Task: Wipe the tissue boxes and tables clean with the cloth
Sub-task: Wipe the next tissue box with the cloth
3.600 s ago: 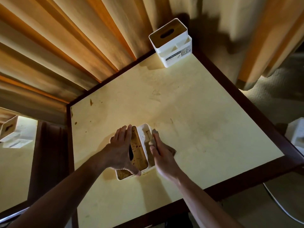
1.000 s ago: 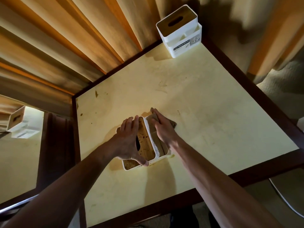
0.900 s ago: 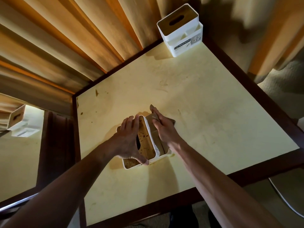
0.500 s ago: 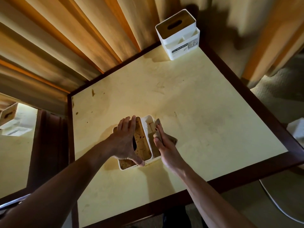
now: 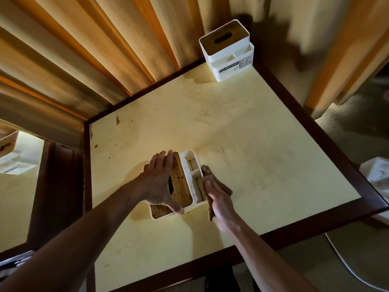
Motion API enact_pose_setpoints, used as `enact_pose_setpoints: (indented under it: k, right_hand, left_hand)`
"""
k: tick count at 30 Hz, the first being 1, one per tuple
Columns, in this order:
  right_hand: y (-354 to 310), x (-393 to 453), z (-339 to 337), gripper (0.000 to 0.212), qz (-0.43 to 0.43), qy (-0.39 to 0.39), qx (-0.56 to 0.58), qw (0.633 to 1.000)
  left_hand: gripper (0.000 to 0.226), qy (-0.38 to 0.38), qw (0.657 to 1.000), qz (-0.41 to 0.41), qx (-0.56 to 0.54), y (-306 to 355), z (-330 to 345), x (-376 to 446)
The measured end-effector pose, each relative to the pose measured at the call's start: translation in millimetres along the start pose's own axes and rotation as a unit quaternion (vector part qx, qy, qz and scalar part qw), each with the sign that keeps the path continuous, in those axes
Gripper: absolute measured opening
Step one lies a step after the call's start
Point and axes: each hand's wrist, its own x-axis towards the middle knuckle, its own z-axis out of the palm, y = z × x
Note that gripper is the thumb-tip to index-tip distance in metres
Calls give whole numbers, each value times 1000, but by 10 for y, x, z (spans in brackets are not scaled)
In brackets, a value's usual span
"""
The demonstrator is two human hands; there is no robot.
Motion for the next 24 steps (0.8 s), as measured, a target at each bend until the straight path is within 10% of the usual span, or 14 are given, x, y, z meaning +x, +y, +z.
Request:
enact_pose_setpoints:
  k: [13,24]
  right_hand:
    - [-755,27,465,27,-85,28,-207,974]
    - [-859,412,897,31,44,6,-388,921]
  left_hand:
    - [167,-22,999,47,3,-176,-81,-85]
    - [170,2,997,73,-22,-301,59,-84]
